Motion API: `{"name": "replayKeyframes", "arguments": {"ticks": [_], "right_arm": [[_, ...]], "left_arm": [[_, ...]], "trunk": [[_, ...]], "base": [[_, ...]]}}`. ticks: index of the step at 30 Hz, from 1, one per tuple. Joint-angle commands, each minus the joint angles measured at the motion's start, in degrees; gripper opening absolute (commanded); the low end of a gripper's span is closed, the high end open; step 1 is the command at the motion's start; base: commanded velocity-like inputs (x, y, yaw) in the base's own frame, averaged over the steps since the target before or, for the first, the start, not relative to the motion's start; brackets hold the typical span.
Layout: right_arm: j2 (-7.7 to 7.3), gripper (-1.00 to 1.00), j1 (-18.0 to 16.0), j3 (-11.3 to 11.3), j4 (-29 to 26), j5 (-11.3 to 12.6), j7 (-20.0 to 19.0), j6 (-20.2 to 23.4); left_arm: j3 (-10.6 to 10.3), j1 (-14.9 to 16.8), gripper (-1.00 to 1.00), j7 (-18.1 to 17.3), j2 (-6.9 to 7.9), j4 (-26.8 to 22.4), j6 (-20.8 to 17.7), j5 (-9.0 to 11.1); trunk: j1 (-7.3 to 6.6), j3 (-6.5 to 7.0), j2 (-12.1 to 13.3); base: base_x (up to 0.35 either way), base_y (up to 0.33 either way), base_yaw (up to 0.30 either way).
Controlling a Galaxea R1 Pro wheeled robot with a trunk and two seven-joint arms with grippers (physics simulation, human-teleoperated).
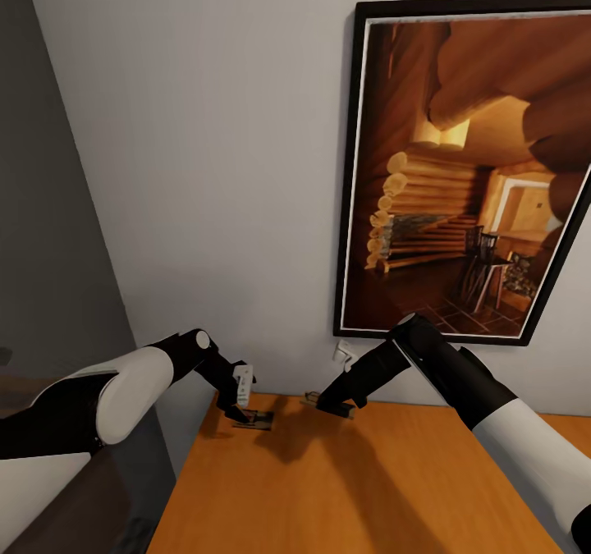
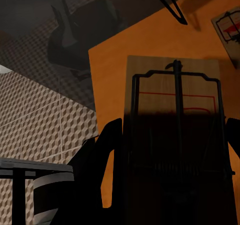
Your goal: Take the four mousetraps from the cabinet in the bathroom and place them on the bathroom floor. Make sure all four end up on the same floor surface, and ensure that at least two of them are either under or directly next to the same bathroom sink.
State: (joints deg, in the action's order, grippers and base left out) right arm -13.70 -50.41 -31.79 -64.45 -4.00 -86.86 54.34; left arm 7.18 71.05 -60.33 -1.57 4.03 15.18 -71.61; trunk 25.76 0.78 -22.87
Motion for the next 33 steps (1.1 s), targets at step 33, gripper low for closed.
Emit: {"name": "replayKeyframes", "arguments": {"ticks": [33], "right_arm": [[0.32, -1.00, -0.04, -0.12, -0.06, -0.37, -0.60, 0.72]], "left_arm": [[0.47, 0.05, 1.00, 0.38, 0.00, 0.10, 0.29, -0.62]], "trunk": [[0.03, -0.03, -0.05]], "base": [[0.000, 0.000, 0.000]]}}
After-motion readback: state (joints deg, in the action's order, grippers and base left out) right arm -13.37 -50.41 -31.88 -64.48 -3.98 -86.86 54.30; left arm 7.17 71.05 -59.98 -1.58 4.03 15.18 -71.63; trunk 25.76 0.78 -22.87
